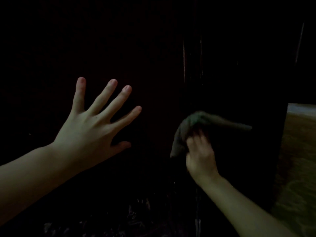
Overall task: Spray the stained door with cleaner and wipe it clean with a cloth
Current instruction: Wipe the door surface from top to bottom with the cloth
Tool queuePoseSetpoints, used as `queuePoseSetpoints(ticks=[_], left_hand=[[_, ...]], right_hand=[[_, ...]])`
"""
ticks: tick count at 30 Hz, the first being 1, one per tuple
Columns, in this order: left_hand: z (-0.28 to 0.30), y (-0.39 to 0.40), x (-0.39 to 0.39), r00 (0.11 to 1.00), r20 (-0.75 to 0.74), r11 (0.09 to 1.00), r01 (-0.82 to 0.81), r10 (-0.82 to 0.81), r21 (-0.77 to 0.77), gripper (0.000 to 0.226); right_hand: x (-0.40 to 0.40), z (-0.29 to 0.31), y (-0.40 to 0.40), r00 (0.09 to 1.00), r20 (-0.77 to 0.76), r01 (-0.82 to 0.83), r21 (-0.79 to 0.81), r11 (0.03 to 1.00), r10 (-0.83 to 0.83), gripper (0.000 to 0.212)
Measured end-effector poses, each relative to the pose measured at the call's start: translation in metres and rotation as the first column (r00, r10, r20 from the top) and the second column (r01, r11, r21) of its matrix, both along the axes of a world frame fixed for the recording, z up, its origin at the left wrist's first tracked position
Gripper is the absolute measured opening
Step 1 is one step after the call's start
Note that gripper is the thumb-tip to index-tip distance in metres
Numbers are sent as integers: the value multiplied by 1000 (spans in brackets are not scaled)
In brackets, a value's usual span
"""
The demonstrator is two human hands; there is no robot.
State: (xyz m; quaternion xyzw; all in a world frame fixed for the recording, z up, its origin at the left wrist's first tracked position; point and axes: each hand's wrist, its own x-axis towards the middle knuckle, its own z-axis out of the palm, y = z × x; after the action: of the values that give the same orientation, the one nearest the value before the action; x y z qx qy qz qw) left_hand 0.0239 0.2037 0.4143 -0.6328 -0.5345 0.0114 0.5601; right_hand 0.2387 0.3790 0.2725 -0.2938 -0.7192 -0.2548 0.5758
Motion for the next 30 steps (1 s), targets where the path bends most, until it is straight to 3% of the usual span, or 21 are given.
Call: queuePoseSetpoints(ticks=[3, 5, 11, 14, 18, 22, 25, 30], left_hand=[[-1, 1, -1, 1000, -3, 1000, 8, -8, 10, 84], [-2, 2, -2, 1000, -11, 1000, 19, -19, 24, 82], [-1, 1, -1, 999, 4, 999, 50, -50, 16, 89], [-1, -2, 2, 1000, 7, 1000, 11, -11, -7, 91], [-5, -1, 2, 1000, -1, 1000, -12, 12, 7, 94], [-8, 3, 1, 1000, 3, 1000, 0, 0, 8, 99], [-12, 4, 0, 998, 43, 999, 35, -36, 21, 99], [-20, 5, 5, 992, 104, 996, 70, -76, 51, 94]], right_hand=[[2, -72, -21, 998, 62, 10, -194, 981, 2, 31], [2, -82, -31, 999, 49, 5, -291, 957, 10, 38], [-5, 34, -27, 998, -64, -27, -199, 980, 14, 42], [-19, 75, -32, 995, -102, -14, -306, 952, -19, 47], [-33, 1, -53, 979, -195, -28, -441, 897, -65, 50], [-42, -100, -83, 988, -137, -23, -608, 794, -77, 42], [-40, -122, -95, 997, -63, -65, -590, 804, 34, 36], [-26, -66, -78, 937, -158, -349, -340, 874, 313, 33]])
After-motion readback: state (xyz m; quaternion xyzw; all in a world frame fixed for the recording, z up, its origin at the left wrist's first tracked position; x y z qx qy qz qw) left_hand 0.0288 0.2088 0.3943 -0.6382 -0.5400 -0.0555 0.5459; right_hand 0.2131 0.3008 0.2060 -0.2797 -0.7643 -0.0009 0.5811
